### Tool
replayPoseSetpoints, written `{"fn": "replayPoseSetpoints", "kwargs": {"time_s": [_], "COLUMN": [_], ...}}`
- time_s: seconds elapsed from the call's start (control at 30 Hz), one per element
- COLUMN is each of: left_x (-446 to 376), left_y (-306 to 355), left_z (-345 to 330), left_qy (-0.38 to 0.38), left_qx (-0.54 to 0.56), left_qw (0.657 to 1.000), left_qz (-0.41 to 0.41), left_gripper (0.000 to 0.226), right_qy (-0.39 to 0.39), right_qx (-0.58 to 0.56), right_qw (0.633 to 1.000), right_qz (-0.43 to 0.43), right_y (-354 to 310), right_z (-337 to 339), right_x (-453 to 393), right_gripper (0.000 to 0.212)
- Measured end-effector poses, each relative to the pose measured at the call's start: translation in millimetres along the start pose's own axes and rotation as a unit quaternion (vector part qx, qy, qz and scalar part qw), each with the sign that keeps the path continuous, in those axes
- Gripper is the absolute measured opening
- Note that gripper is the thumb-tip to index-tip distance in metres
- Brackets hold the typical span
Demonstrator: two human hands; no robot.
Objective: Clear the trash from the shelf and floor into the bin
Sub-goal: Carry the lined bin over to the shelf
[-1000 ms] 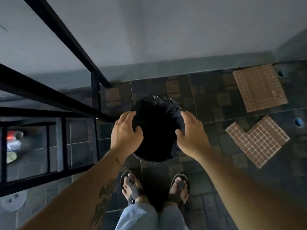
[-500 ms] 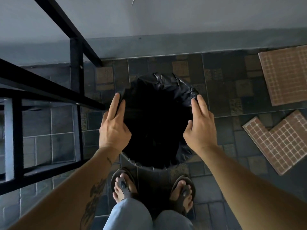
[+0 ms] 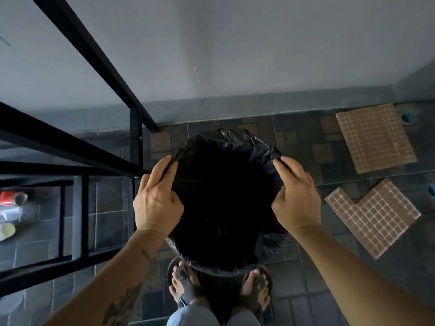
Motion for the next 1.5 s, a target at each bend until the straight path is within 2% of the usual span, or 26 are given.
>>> {"fn": "replayPoseSetpoints", "kwargs": {"time_s": [0.23,0.43,0.63,0.8,1.0,1.1,1.2,1.37,1.5], "left_x": [16.0,55.0,122.1,181.4,235.1,264.3,292.9,339.2,367.6], "left_y": [92.9,168.6,227.9,250.2,235.3,220.5,195.6,137.4,85.4], "left_z": [173.5,314.3,410.7,473.4,547.3,589.3,625.0,681.4,721.0], "left_qy": [0.077,0.153,0.212,0.243,0.234,0.265,0.310,0.383,0.396], "left_qx": [0.073,0.172,0.188,0.196,0.174,0.133,0.117,0.149,0.171], "left_qw": [0.994,0.973,0.959,0.950,0.956,0.955,0.943,0.909,0.899], "left_qz": [-0.016,-0.009,-0.013,0.013,0.021,0.015,0.037,0.072,0.079], "left_gripper": [0.069,0.069,0.068,0.072,0.071,0.063,0.058,0.059,0.064], "right_qy": [0.064,0.092,0.133,0.163,0.157,0.140,0.126,0.102,0.111], "right_qx": [-0.031,-0.092,-0.096,-0.111,-0.155,-0.162,-0.172,-0.198,-0.234], "right_qw": [0.997,0.989,0.979,0.964,0.950,0.944,0.934,0.916,0.899], "right_qz": [0.035,0.070,0.120,0.181,0.221,0.252,0.287,0.333,0.353], "right_y": [-52.8,-88.2,-113.3,-152.4,-217.9,-260.2,-308.7,-396.0,-475.0], "right_z": [187.3,331.3,442.9,515.8,552.3,555.8,555.8,547.8,540.9], "right_x": [12.5,43.2,88.8,121.8,144.0,159.0,177.6,205.0,229.9], "right_gripper": [0.076,0.072,0.069,0.068,0.065,0.063,0.063,0.062,0.059]}}
Point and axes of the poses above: each hand's wrist, its own x-axis away from the middle knuckle, its own z-axis out of the back of the hand, y = z × x, the point moved 9 cm from there along -x, towards the middle knuckle, and after that the axes turned 9 degrees about x, right-handed, at the moved point
